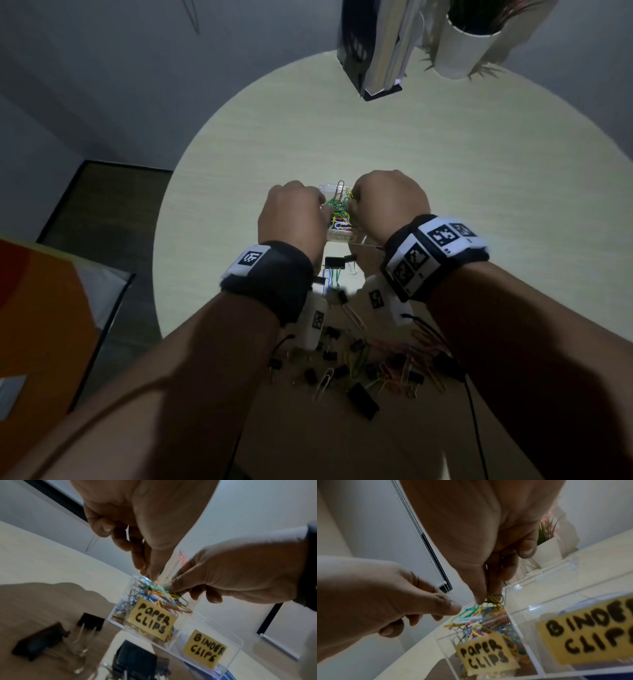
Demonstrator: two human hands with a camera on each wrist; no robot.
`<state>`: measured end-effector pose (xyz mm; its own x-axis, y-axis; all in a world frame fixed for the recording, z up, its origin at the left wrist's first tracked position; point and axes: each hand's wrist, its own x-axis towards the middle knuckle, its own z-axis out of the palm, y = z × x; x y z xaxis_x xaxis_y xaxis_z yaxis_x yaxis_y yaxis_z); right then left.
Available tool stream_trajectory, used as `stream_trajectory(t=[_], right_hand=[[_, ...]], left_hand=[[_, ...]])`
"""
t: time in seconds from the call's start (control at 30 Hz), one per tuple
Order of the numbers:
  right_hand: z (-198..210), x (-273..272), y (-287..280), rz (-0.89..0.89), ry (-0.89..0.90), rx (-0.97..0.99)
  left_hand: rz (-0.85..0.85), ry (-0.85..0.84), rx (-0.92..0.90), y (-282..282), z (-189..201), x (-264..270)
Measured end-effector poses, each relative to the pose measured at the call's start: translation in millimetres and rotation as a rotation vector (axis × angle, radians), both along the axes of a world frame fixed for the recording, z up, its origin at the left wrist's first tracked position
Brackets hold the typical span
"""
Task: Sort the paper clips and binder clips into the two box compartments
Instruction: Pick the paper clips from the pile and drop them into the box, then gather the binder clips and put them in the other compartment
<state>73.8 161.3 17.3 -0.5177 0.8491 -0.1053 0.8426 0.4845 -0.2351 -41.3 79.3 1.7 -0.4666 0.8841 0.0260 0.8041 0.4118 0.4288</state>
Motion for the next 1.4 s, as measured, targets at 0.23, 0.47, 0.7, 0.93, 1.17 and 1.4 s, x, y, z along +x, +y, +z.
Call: stream_trajectory(t=[0.23,0.47,0.7,0.93,1.17,1.4], right_hand=[[14,11,0,-0.041,0.162,-0.199],[14,58,-41,-0.228,0.540,-0.220],[-35,125,-91,-0.017,0.123,-0.187],[-50,176,-115,-0.019,0.017,-0.154],[-55,174,-114,-0.029,0.006,-0.147],[-55,170,-116,-0.012,0.066,-0.111]], left_hand=[[0.101,-0.112,0.104,-16,7,-15],[-0.050,-0.042,-0.035,-53,-3,-20],[-0.735,0.275,-0.211,-62,-35,-5],[-0.801,0.334,-0.281,-60,-31,-12],[-0.819,0.329,-0.213,-59,-32,-10],[-0.642,0.264,-0.132,-63,-25,-25]])
